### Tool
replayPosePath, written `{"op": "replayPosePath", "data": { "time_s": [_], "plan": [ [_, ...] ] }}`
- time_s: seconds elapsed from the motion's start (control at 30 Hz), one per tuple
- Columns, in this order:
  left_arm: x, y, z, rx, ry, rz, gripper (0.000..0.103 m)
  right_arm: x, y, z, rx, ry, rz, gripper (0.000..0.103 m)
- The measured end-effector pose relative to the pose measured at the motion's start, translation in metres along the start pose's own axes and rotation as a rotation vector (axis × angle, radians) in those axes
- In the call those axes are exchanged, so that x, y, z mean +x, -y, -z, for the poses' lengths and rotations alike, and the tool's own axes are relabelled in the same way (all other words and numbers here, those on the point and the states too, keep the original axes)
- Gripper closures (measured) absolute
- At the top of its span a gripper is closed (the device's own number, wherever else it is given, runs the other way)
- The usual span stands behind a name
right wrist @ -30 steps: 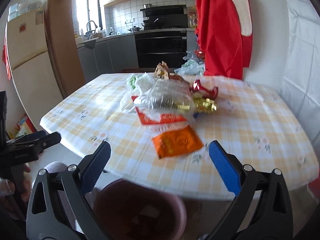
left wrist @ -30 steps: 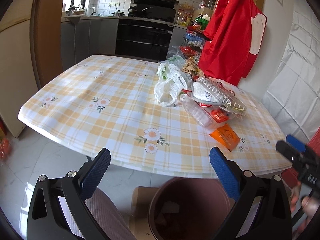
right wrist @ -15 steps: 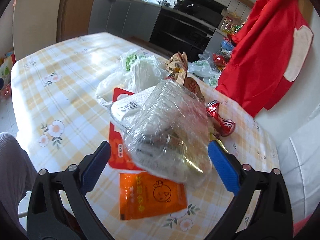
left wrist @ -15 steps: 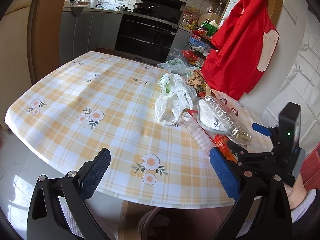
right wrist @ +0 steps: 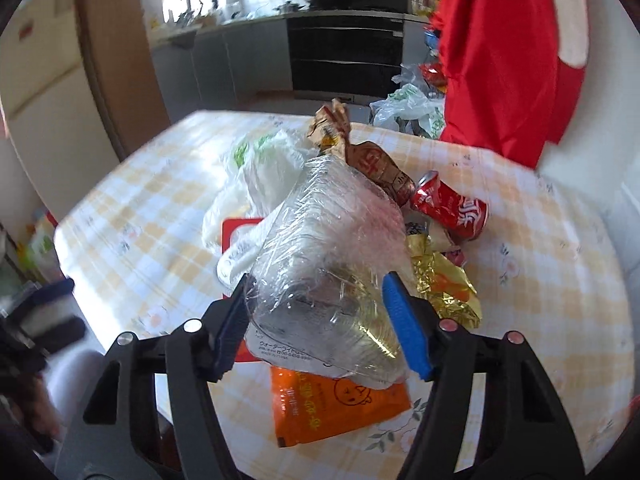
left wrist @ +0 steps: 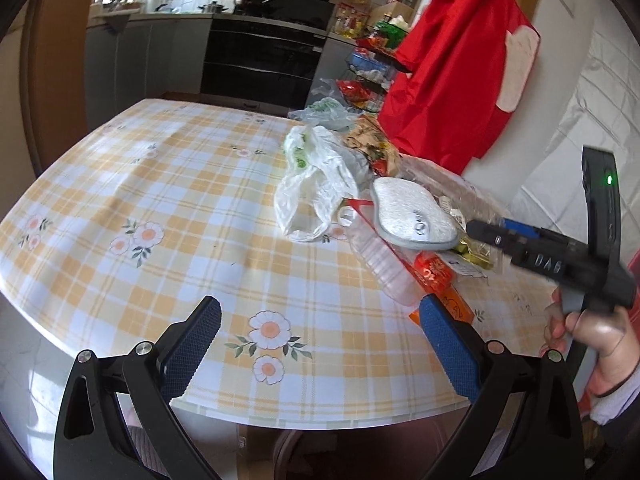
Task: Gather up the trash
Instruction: 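Lift the clear tray with the right gripper while the left gripper grasps the white sponge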
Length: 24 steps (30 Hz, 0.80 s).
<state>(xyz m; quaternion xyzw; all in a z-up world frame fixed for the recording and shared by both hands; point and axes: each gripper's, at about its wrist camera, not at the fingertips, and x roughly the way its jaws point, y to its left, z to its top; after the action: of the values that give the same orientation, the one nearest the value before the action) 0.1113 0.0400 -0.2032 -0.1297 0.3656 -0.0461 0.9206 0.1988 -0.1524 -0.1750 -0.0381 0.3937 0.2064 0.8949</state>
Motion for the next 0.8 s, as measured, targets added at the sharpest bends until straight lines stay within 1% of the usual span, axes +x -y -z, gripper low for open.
{"op": "replayPosePath", "data": {
  "time_s": [0.1, 0.2, 0.3, 0.37, 0.5, 0.63, 0.73, 0.8],
  "plan": [
    [0.004, 0.007, -0.001, 0.009, -0.01, 0.034, 0.006, -0.012, 0.017, -0.001, 0.092, 0.029, -0.041, 0.045],
    [0.008, 0.017, -0.002, 0.029, -0.018, 0.056, 0.008, -0.023, 0.033, 0.002, 0.175, 0.068, -0.058, 0.046],
    [0.012, 0.025, -0.003, 0.052, -0.027, 0.064, 0.009, -0.033, 0.051, 0.011, 0.234, 0.107, -0.048, 0.046],
    [0.015, 0.031, -0.004, 0.073, -0.031, 0.067, 0.009, -0.034, 0.062, 0.017, 0.277, 0.106, -0.052, 0.046],
    [0.024, 0.043, -0.009, 0.115, -0.047, 0.078, 0.009, -0.031, 0.076, 0.026, 0.299, 0.096, -0.065, 0.046],
    [0.037, 0.059, -0.02, 0.182, -0.054, 0.081, 0.009, -0.036, 0.086, 0.032, 0.356, 0.131, -0.093, 0.047],
    [0.048, 0.069, -0.034, 0.213, -0.062, 0.082, 0.009, -0.044, 0.097, 0.036, 0.418, 0.169, -0.111, 0.048],
    [0.06, 0.078, -0.045, 0.239, -0.079, 0.072, 0.009, -0.047, 0.104, 0.041, 0.465, 0.189, -0.133, 0.052]
  ]
}}
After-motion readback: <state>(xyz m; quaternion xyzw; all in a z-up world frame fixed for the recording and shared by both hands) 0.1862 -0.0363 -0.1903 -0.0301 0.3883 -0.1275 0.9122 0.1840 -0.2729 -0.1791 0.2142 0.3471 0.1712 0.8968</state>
